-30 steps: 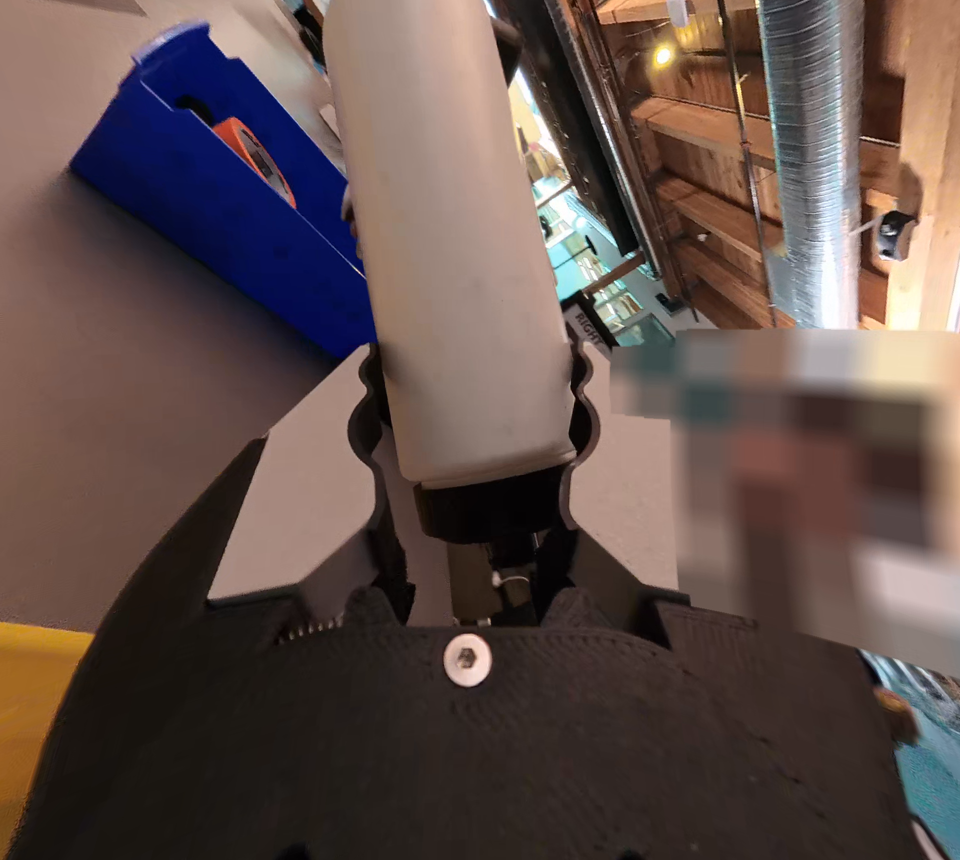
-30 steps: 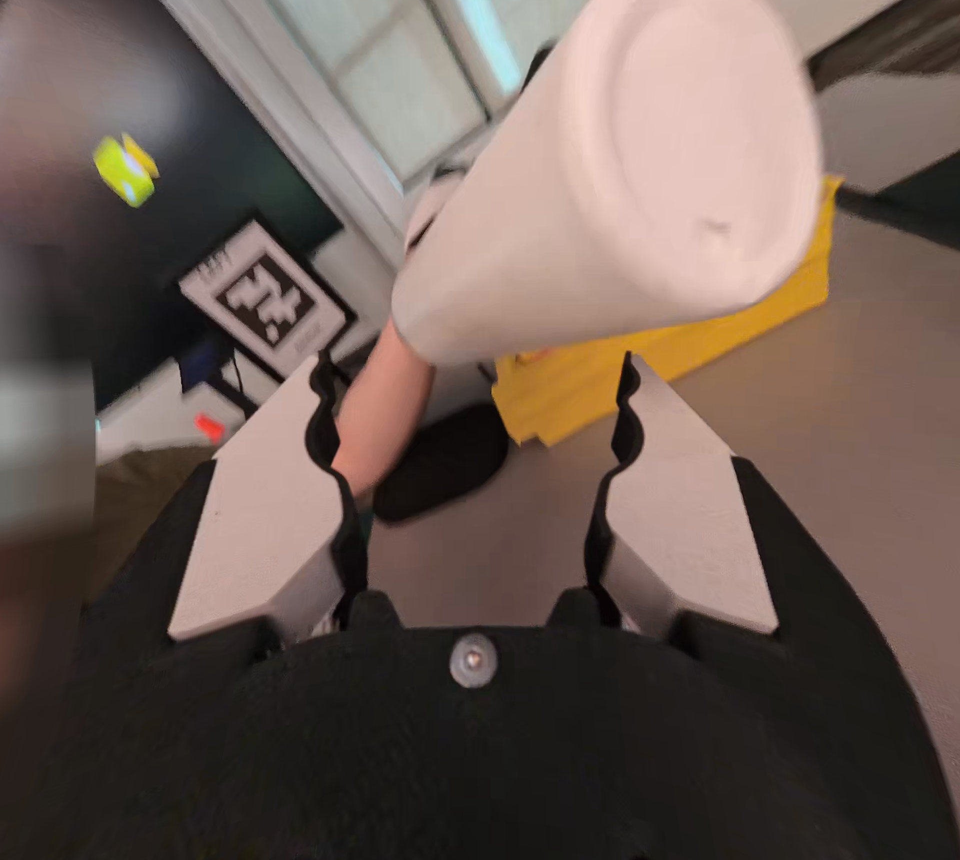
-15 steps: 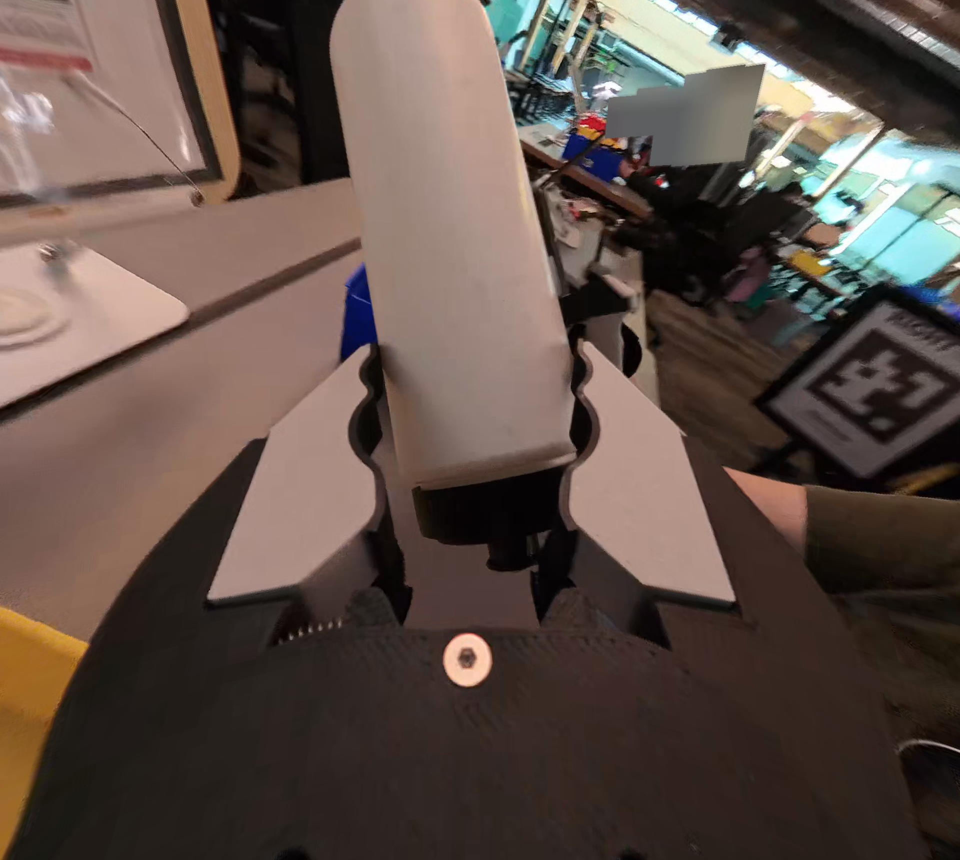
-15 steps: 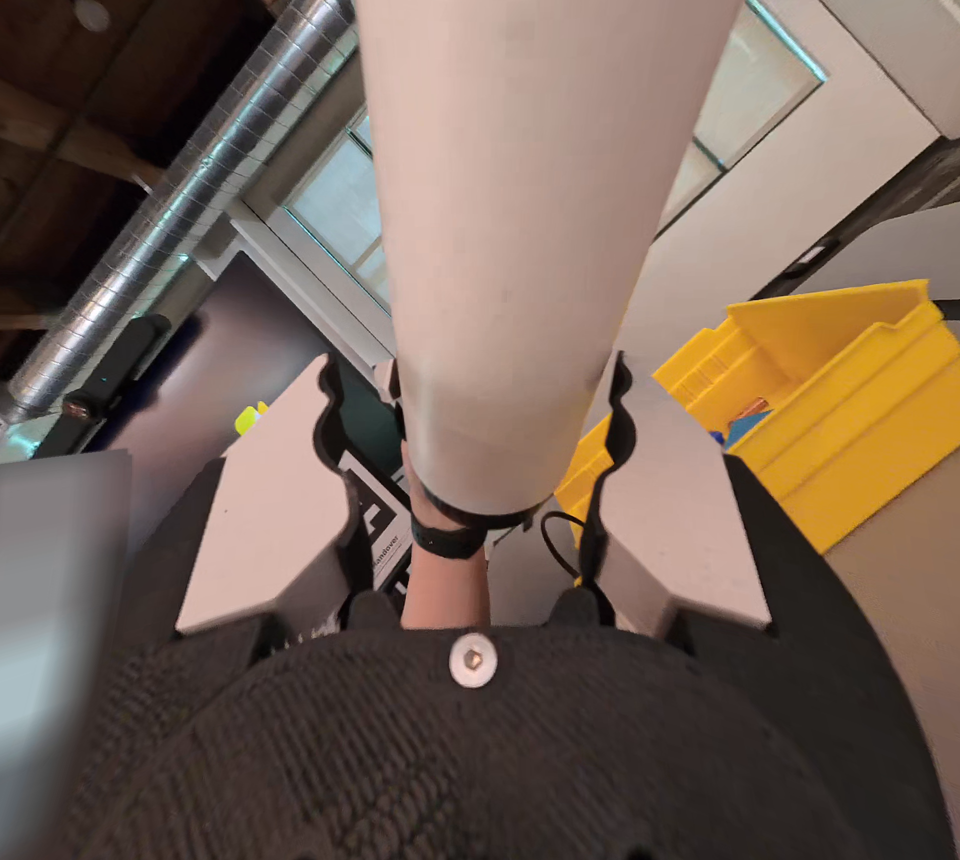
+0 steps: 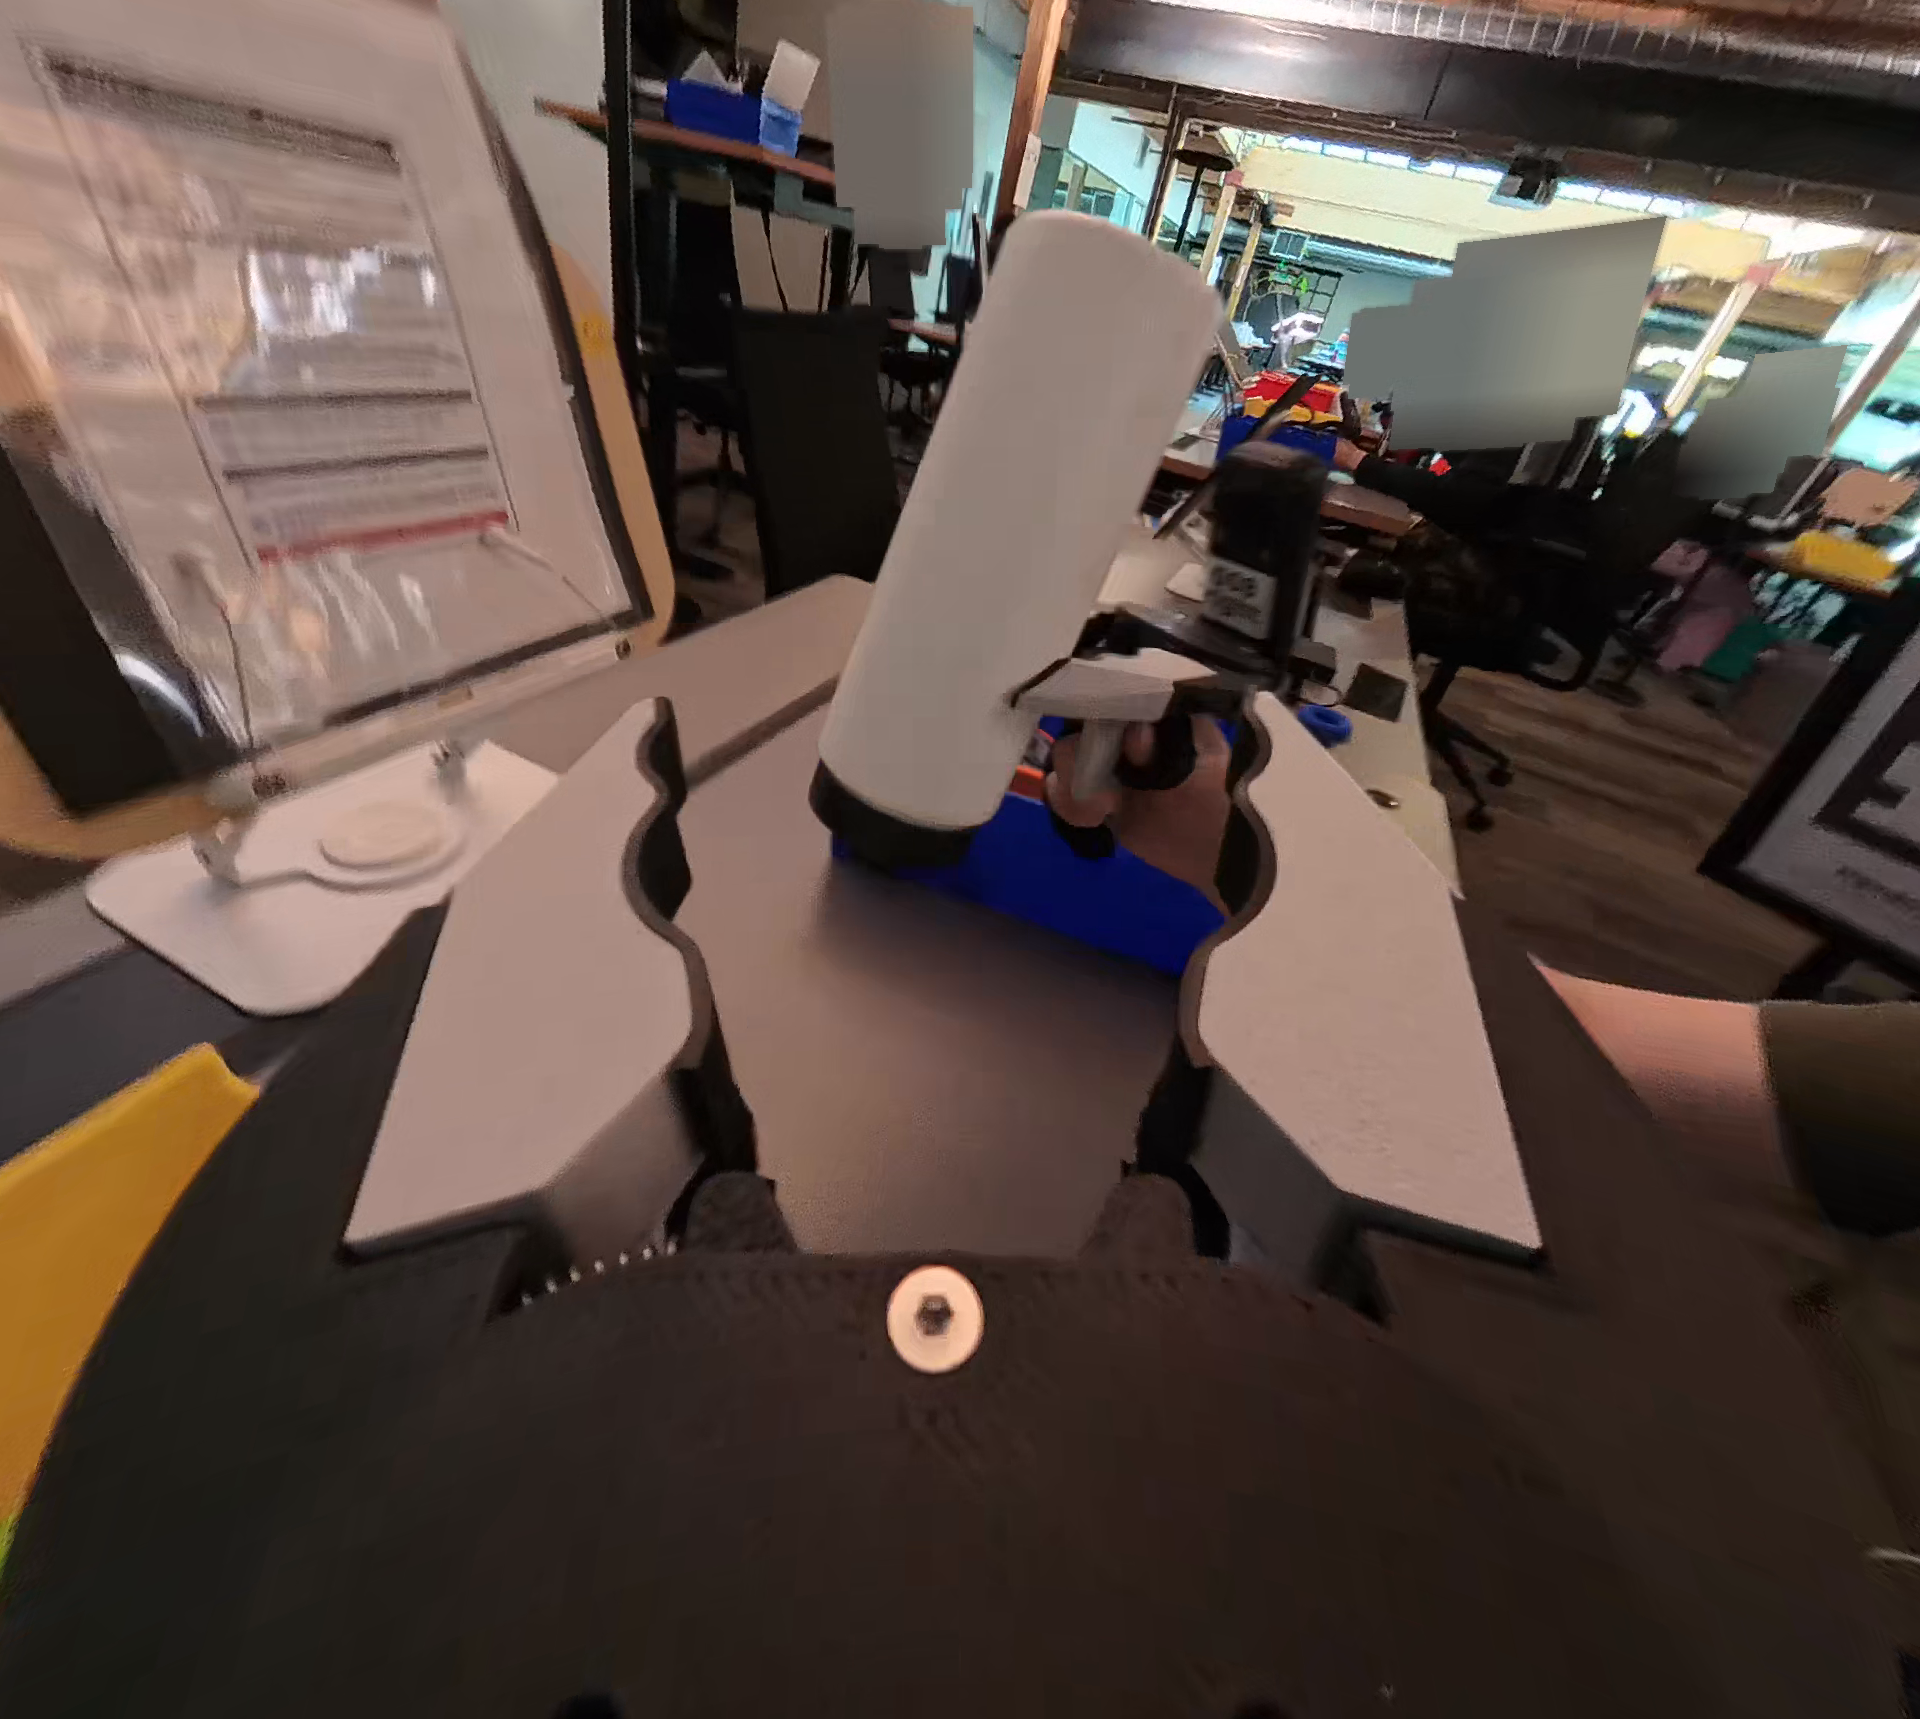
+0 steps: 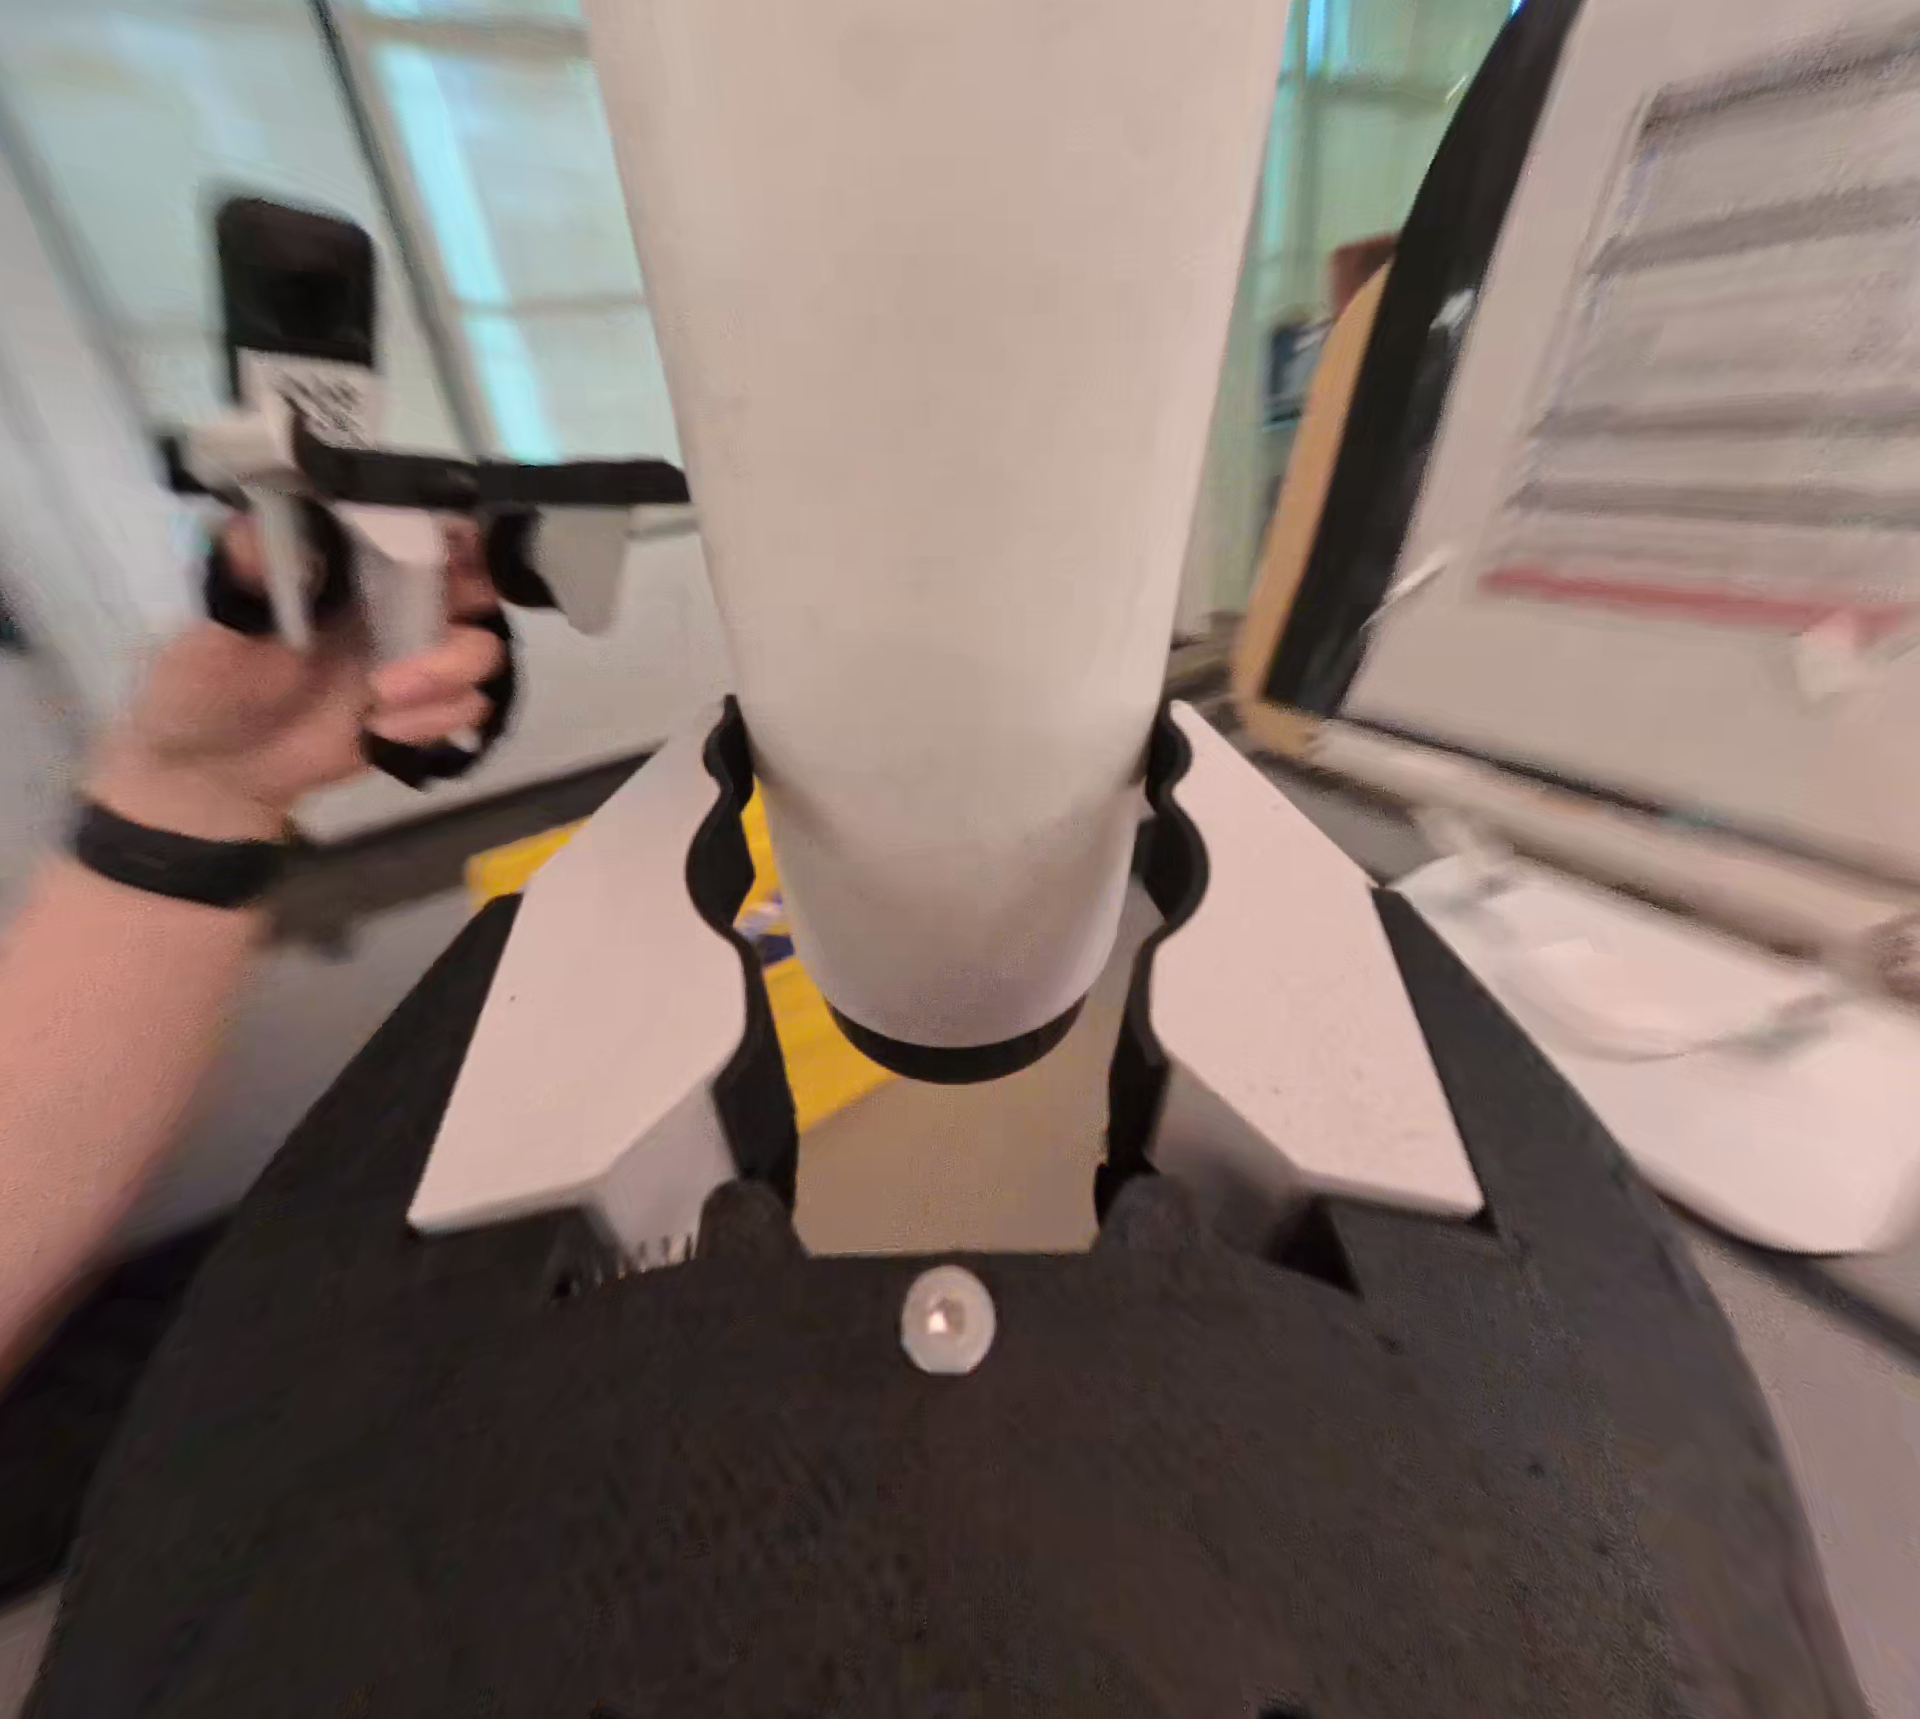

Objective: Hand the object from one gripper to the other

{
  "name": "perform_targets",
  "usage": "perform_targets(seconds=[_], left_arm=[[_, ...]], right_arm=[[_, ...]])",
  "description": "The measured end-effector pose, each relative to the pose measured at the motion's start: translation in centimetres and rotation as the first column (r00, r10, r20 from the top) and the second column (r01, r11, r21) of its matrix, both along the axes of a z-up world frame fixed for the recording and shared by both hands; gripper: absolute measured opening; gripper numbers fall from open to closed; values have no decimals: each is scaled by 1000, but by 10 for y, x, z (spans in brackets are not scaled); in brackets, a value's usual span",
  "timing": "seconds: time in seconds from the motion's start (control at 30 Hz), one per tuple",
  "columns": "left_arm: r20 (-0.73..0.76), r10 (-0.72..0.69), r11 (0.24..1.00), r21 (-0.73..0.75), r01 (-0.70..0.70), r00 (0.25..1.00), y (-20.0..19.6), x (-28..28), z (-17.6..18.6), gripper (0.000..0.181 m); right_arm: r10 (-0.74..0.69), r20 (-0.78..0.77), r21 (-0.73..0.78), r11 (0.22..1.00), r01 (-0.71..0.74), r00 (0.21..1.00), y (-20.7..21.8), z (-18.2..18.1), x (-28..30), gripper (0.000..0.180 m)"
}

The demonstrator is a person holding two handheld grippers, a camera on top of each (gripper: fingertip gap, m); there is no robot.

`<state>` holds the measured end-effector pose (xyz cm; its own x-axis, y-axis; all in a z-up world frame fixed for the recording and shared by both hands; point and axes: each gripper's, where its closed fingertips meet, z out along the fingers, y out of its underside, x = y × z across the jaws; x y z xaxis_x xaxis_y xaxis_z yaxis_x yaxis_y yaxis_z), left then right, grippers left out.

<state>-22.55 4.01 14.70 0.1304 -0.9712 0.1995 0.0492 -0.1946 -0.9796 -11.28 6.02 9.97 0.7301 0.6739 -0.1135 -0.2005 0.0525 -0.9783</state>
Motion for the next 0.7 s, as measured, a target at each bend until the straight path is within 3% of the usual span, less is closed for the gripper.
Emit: perform_targets(seconds=[0.1,0.27,0.37,0.5,0.7], left_arm=[[57,56,978,196,-66,997,-16,13,15,114],[64,246,806,540,-241,967,-49,47,26,119],[79,302,787,542,-295,950,-59,65,27,125],[197,292,767,537,-352,936,-70,69,38,117],[252,259,703,613,-361,933,-84,69,44,105]], right_arm=[[-245,238,232,954,190,940,-12,21,11,76],[-486,327,468,828,308,810,-33,50,14,76],[-625,365,620,716,321,690,-44,59,6,76],[-749,341,773,567,285,568,-60,68,-12,76],[-772,312,814,518,263,554,-78,74,-43,76]])
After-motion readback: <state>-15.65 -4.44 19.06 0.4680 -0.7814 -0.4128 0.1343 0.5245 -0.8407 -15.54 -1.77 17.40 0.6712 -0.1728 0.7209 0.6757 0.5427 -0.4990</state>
